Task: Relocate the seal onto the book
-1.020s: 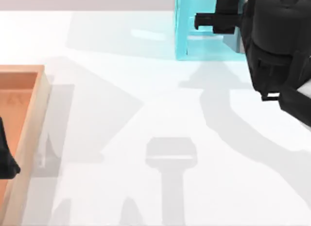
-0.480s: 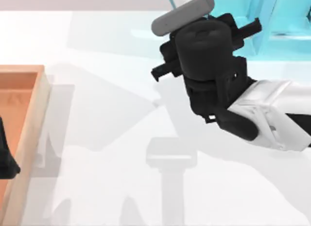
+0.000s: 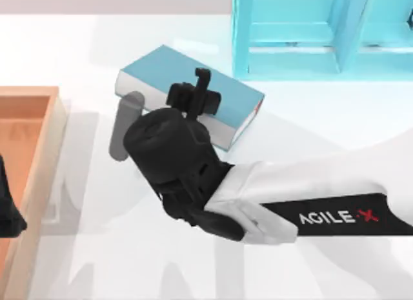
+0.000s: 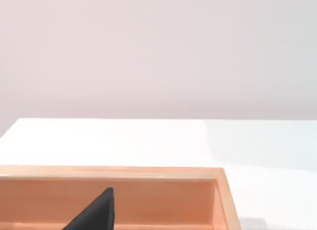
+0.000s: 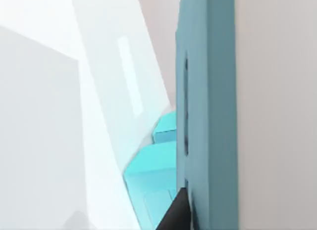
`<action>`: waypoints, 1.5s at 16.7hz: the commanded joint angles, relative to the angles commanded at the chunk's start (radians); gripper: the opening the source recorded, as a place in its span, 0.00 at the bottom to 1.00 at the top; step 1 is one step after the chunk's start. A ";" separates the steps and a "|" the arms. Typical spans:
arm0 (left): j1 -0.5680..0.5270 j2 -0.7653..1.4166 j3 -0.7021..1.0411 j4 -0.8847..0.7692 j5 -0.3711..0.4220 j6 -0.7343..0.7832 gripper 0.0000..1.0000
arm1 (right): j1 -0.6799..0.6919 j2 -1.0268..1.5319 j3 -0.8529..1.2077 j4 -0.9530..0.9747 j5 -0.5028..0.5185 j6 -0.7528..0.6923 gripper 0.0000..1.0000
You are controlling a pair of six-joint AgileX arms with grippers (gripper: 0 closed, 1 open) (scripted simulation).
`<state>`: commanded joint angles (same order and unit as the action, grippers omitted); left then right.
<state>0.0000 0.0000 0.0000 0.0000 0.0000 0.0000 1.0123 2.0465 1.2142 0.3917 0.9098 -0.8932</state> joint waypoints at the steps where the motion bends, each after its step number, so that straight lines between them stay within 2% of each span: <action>1: 0.000 0.000 0.000 0.000 0.000 0.000 1.00 | 0.021 0.027 0.015 0.002 0.008 -0.062 0.00; 6: 0.000 0.000 0.000 0.000 0.000 0.000 1.00 | 0.089 0.103 0.069 0.013 0.033 -0.249 0.00; 20: 0.000 0.000 0.000 0.000 0.000 0.000 1.00 | 0.097 0.105 0.059 0.011 0.041 -0.243 0.00; 25: 0.000 0.000 0.000 0.000 0.000 0.000 1.00 | 0.097 0.167 0.037 0.094 0.042 -0.244 0.00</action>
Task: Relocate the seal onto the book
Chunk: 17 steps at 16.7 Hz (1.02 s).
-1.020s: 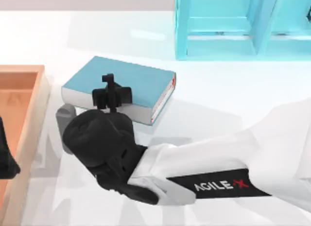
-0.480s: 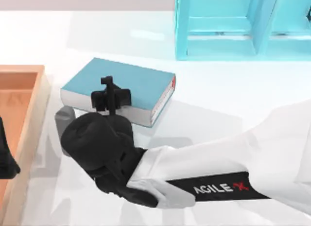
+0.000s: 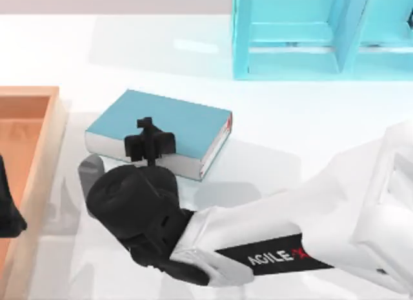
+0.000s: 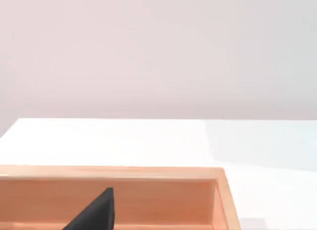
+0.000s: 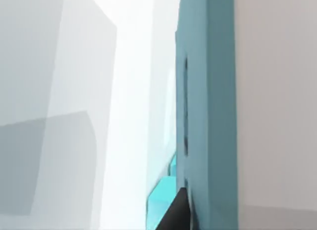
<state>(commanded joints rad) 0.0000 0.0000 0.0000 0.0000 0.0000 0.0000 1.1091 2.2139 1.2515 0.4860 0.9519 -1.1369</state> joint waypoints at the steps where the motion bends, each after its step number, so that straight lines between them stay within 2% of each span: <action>1: 0.000 0.000 0.000 0.000 0.000 0.000 1.00 | 0.000 0.006 -0.002 0.009 0.000 0.000 0.00; 4: 0.000 0.000 0.000 0.000 0.000 0.000 1.00 | 0.000 0.007 -0.003 0.011 0.000 0.000 0.00; 17: 0.000 0.000 0.000 0.000 0.000 0.000 1.00 | 0.000 0.007 -0.003 0.011 0.000 0.000 0.98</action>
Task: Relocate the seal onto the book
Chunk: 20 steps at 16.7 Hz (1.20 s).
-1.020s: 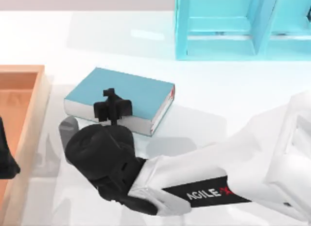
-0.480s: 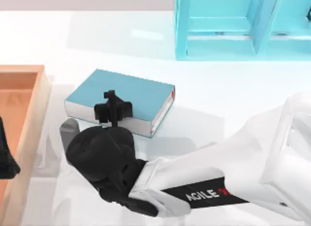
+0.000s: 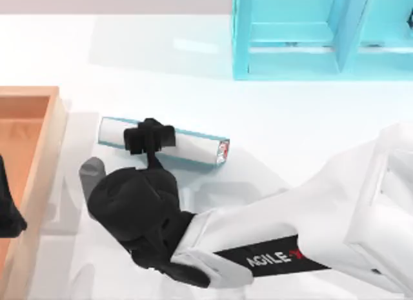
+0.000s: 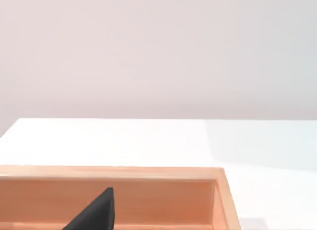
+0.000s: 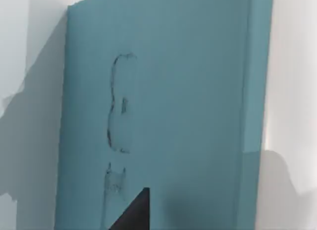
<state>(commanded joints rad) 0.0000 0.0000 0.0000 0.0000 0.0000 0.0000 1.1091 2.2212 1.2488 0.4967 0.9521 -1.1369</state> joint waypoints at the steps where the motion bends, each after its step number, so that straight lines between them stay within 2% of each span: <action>1: 0.000 0.000 0.000 0.000 0.000 0.000 1.00 | 0.000 0.000 0.000 0.000 0.000 0.000 1.00; 12: 0.000 0.000 0.000 0.000 0.000 0.000 1.00 | 0.034 -0.009 -0.015 -0.037 0.021 0.030 1.00; 15: 0.000 0.000 0.000 0.000 0.000 0.000 1.00 | 0.133 -0.032 -0.040 -0.165 0.096 0.139 1.00; 20: 0.000 0.000 0.000 0.000 0.000 0.000 1.00 | 0.303 -0.115 -0.081 -0.430 0.236 0.414 1.00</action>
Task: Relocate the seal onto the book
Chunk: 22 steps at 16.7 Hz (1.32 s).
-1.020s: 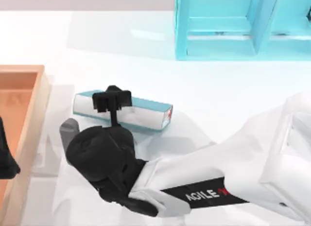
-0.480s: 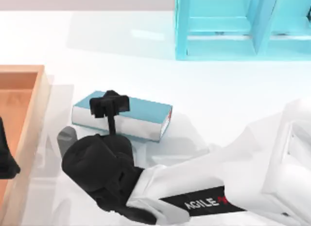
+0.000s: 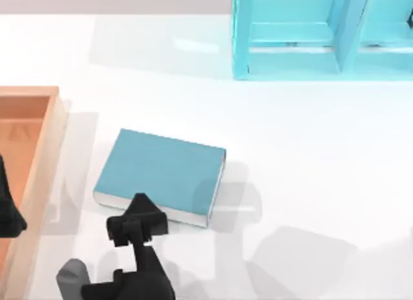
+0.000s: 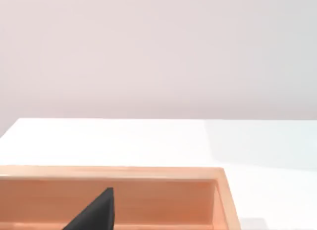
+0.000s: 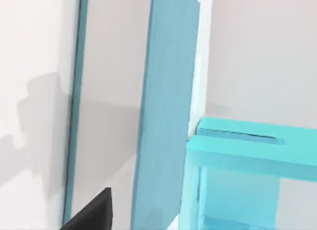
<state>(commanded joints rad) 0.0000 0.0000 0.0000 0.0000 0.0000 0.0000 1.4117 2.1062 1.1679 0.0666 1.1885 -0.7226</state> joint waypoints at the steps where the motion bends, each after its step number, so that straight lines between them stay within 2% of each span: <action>1: 0.000 0.000 0.000 0.000 0.000 0.000 1.00 | 0.024 -0.013 -0.003 -0.029 0.019 0.031 1.00; 8: 0.000 0.000 0.000 0.000 0.000 0.000 1.00 | 0.047 -0.022 0.000 -0.059 0.038 0.061 1.00; 12: 0.000 0.000 0.000 0.000 0.000 0.000 1.00 | -0.026 -0.126 -0.060 -0.057 -0.027 0.097 1.00; 16: 0.000 0.000 0.000 0.000 0.000 0.000 1.00 | -0.214 -0.397 -0.211 -0.056 -0.187 0.182 1.00; 22: 0.000 0.000 0.000 0.000 0.000 0.000 1.00 | -0.644 -1.078 -0.546 -0.059 -0.539 0.371 1.00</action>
<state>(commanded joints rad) 0.0000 0.0000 0.0000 0.0000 0.0000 0.0000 0.7681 1.0282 0.6217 0.0075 0.6492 -0.3514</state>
